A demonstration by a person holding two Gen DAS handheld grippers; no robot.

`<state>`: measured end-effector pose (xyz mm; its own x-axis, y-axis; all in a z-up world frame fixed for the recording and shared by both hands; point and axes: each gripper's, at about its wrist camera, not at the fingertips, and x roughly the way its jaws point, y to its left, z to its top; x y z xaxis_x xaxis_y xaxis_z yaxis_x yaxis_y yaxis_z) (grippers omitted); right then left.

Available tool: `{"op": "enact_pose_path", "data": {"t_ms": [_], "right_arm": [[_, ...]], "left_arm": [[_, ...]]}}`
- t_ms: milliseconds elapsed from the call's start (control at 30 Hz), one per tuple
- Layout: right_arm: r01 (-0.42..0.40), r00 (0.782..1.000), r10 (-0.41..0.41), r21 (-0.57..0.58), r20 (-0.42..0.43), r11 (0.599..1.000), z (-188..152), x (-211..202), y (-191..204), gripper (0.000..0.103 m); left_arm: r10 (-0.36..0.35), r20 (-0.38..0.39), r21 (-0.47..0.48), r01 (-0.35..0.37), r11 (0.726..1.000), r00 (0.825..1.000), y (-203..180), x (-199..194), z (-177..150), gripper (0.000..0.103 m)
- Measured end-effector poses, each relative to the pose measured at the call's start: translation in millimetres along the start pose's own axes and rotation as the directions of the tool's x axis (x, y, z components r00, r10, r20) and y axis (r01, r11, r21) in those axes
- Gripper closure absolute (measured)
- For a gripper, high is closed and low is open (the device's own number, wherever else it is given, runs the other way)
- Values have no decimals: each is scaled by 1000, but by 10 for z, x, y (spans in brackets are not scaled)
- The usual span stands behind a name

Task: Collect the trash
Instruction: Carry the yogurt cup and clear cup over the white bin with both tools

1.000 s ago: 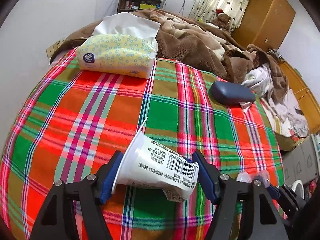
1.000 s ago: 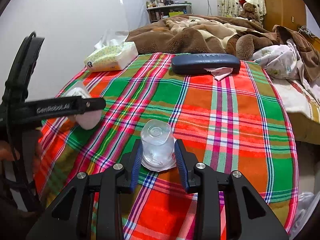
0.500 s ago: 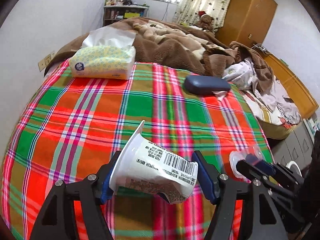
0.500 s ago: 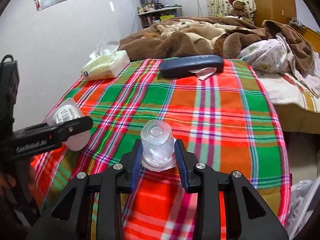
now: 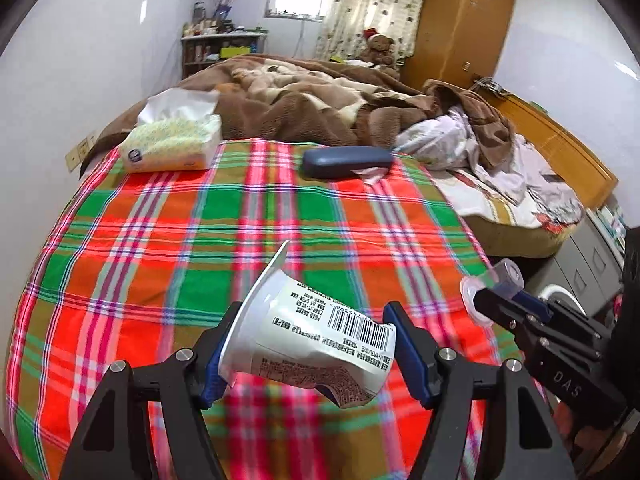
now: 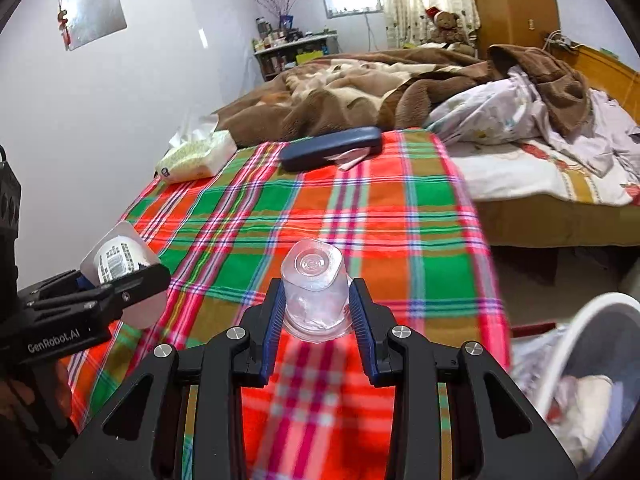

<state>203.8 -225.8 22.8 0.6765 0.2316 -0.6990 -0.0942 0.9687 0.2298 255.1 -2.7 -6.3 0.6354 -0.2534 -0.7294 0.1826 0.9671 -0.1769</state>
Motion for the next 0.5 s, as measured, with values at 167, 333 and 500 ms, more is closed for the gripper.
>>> {"op": "enact_pose_path", "data": {"t_ms": [167, 333, 500], "right_arm": [[34, 999, -35, 24, 42, 999, -60, -286, -205, 69], [60, 995, -64, 45, 78, 997, -105, -521, -397, 69], [87, 990, -95, 76, 109, 993, -163, -719, -589, 69]], "left_arm": [[-29, 22, 58, 28, 998, 999, -412, -172, -103, 33], [-64, 50, 100, 59, 993, 997, -780, -321, -173, 33], [-81, 64, 150, 70, 986, 995, -1136, -426, -227, 33]]}}
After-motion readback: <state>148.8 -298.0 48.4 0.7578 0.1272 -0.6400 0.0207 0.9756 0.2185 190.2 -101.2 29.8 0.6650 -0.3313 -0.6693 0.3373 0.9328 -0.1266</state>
